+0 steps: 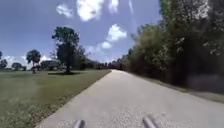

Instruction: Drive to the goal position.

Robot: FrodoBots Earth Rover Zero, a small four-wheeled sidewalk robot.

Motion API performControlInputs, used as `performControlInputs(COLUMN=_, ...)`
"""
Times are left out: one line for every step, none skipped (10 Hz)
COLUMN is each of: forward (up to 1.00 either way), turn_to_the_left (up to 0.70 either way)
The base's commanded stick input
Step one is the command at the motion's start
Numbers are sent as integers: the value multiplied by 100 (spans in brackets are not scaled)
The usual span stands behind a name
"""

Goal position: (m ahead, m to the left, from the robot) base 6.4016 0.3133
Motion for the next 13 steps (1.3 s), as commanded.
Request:
performControlInputs(forward=50, turn_to_the_left=0)
performControlInputs(forward=50, turn_to_the_left=0)
performControlInputs(forward=50, turn_to_the_left=0)
performControlInputs(forward=50, turn_to_the_left=0)
performControlInputs(forward=50, turn_to_the_left=0)
performControlInputs(forward=50, turn_to_the_left=0)
performControlInputs(forward=50, turn_to_the_left=0)
performControlInputs(forward=50, turn_to_the_left=0)
performControlInputs(forward=50, turn_to_the_left=0)
performControlInputs(forward=50, turn_to_the_left=18)
performControlInputs(forward=50, turn_to_the_left=50)
performControlInputs(forward=50, turn_to_the_left=50)
performControlInputs(forward=50, turn_to_the_left=50)
